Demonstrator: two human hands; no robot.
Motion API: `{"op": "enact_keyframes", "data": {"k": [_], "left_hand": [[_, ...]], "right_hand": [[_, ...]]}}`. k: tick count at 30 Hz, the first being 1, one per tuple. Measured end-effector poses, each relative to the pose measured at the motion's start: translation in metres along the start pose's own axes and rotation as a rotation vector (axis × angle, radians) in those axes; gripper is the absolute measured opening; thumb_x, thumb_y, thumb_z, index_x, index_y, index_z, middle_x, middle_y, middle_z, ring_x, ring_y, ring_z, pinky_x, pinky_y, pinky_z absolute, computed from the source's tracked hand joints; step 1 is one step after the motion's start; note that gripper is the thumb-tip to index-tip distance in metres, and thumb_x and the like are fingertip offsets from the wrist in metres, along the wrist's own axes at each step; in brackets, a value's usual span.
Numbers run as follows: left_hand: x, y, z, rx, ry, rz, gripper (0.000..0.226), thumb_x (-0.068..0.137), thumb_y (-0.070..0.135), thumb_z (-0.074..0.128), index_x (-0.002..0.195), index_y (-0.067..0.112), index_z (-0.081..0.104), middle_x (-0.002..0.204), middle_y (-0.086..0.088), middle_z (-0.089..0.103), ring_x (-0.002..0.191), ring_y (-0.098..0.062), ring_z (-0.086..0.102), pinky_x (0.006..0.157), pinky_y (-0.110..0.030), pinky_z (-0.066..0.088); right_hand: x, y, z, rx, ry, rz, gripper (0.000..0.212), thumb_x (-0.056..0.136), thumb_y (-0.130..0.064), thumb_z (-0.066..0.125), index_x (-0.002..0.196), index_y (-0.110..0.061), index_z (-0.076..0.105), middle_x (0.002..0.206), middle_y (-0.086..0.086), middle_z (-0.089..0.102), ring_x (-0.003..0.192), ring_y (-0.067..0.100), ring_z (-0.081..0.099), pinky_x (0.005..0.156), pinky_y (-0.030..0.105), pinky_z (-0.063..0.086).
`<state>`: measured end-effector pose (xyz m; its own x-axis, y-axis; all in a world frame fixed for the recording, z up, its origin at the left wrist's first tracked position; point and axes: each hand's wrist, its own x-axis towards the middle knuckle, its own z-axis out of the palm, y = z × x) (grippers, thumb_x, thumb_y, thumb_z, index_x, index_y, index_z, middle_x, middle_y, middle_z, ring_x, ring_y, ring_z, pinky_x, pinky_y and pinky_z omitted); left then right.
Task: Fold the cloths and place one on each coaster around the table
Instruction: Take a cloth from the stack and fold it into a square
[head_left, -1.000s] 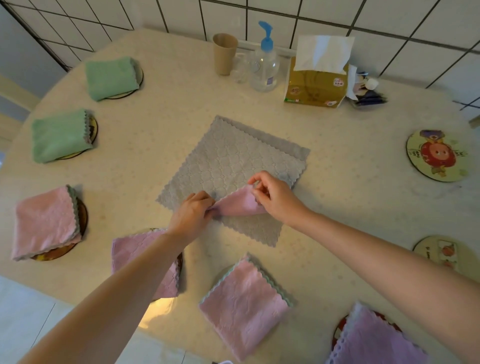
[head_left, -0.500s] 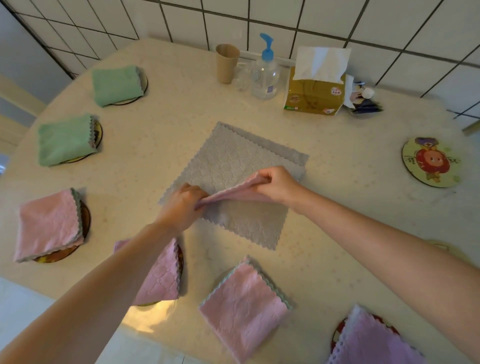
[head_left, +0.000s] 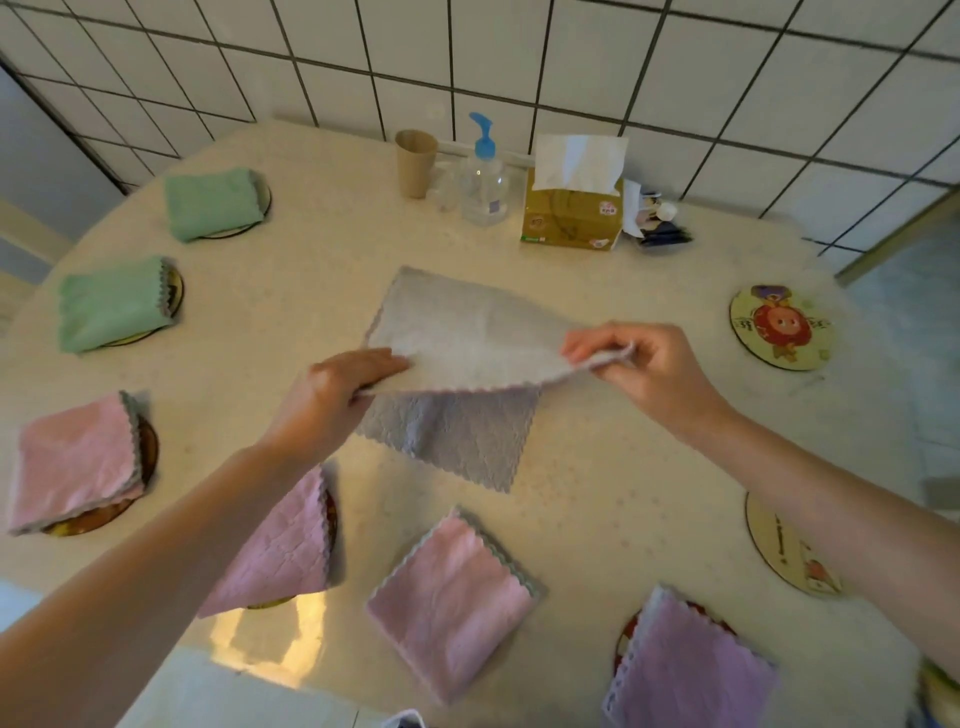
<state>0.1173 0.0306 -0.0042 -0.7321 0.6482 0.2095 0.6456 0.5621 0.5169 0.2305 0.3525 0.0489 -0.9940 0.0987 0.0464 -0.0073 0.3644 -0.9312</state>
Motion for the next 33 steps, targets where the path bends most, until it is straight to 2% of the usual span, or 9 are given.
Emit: {"op": "enact_keyframes", "data": {"k": [5, 9, 12, 16, 18, 20, 22, 25, 33], "left_hand": [[-0.074, -0.002, 0.039, 0.028, -0.341, -0.04, 0.04, 0.09, 0.029, 0.039, 0.115, 0.021, 0.069, 0.12, -0.003, 0.068, 0.11, -0.021, 0.064, 0.098, -0.021, 0.036], [-0.112, 0.006, 0.063, -0.058, -0.508, -0.141, 0.03, 0.089, 0.018, 0.058, 0.116, 0.025, 0.069, 0.119, 0.01, 0.067, 0.108, -0.009, 0.063, 0.094, -0.014, 0.04], [-0.12, 0.006, 0.068, -0.146, -0.564, -0.292, 0.028, 0.088, 0.013, 0.065, 0.11, 0.029, 0.071, 0.101, 0.016, 0.071, 0.091, 0.002, 0.064, 0.085, -0.022, 0.049], [-0.102, -0.003, 0.065, -0.266, -0.444, -0.48, 0.038, 0.085, 0.005, 0.066, 0.084, 0.044, 0.065, 0.083, 0.025, 0.069, 0.084, 0.006, 0.062, 0.077, -0.016, 0.048], [-0.085, -0.004, 0.062, -0.367, -0.322, -0.541, 0.042, 0.082, -0.002, 0.066, 0.08, 0.04, 0.068, 0.079, 0.023, 0.07, 0.077, 0.003, 0.064, 0.074, -0.016, 0.048], [-0.064, -0.006, 0.061, -0.481, -0.186, -0.623, 0.033, 0.082, -0.003, 0.067, 0.075, 0.029, 0.071, 0.07, 0.014, 0.07, 0.069, -0.001, 0.061, 0.07, -0.018, 0.047], [-0.042, -0.011, 0.065, -0.573, -0.083, -0.708, 0.019, 0.084, 0.01, 0.069, 0.068, 0.018, 0.07, 0.063, 0.003, 0.062, 0.066, -0.013, 0.056, 0.068, -0.031, 0.047], [-0.012, -0.016, 0.079, -0.643, 0.0, -0.858, 0.02, 0.085, 0.024, 0.069, 0.069, 0.012, 0.067, 0.067, -0.004, 0.058, 0.068, -0.018, 0.052, 0.069, -0.041, 0.05], [0.019, -0.018, 0.112, -0.269, 0.003, -0.964, 0.018, 0.089, 0.031, 0.064, 0.084, 0.015, 0.07, 0.074, -0.003, 0.065, 0.064, -0.019, 0.055, 0.056, -0.026, 0.043]], "right_hand": [[-0.08, 0.064, 0.013, -0.168, -0.203, 0.192, 0.036, 0.076, 0.014, 0.06, 0.082, -0.018, 0.076, 0.094, -0.002, 0.075, 0.098, 0.005, 0.067, 0.094, 0.03, 0.05], [-0.121, 0.105, 0.028, -0.218, -0.293, 0.37, 0.054, 0.073, 0.009, 0.06, 0.07, -0.043, 0.071, 0.083, -0.014, 0.074, 0.084, 0.002, 0.068, 0.084, 0.035, 0.053], [-0.13, 0.115, 0.034, -0.191, -0.32, 0.449, 0.048, 0.072, 0.007, 0.058, 0.07, -0.039, 0.073, 0.082, -0.011, 0.074, 0.083, 0.004, 0.067, 0.082, 0.032, 0.054], [-0.114, 0.11, 0.03, 0.007, -0.208, 0.537, 0.028, 0.081, 0.004, 0.063, 0.073, -0.02, 0.073, 0.074, -0.007, 0.07, 0.071, 0.006, 0.062, 0.068, 0.024, 0.047], [-0.099, 0.11, 0.023, 0.079, -0.086, 0.542, 0.012, 0.081, -0.005, 0.066, 0.07, -0.009, 0.067, 0.065, -0.002, 0.054, 0.063, 0.009, 0.048, 0.061, 0.028, 0.035], [-0.08, 0.115, 0.015, 0.152, 0.061, 0.569, 0.007, 0.083, -0.007, 0.067, 0.081, 0.0, 0.065, 0.073, 0.008, 0.058, 0.071, 0.015, 0.052, 0.068, 0.034, 0.04], [-0.059, 0.117, 0.011, 0.215, 0.185, 0.602, 0.007, 0.084, -0.008, 0.067, 0.087, -0.002, 0.068, 0.084, 0.014, 0.066, 0.079, 0.022, 0.059, 0.075, 0.042, 0.047], [-0.029, 0.124, 0.011, 0.231, 0.276, 0.66, 0.011, 0.086, -0.012, 0.066, 0.087, -0.001, 0.067, 0.083, 0.013, 0.062, 0.077, 0.021, 0.056, 0.071, 0.04, 0.045], [-0.004, 0.158, 0.02, 0.086, 0.321, 0.813, 0.017, 0.085, -0.012, 0.066, 0.069, -0.016, 0.062, 0.081, 0.012, 0.065, 0.073, 0.023, 0.061, 0.071, 0.045, 0.057]]}}
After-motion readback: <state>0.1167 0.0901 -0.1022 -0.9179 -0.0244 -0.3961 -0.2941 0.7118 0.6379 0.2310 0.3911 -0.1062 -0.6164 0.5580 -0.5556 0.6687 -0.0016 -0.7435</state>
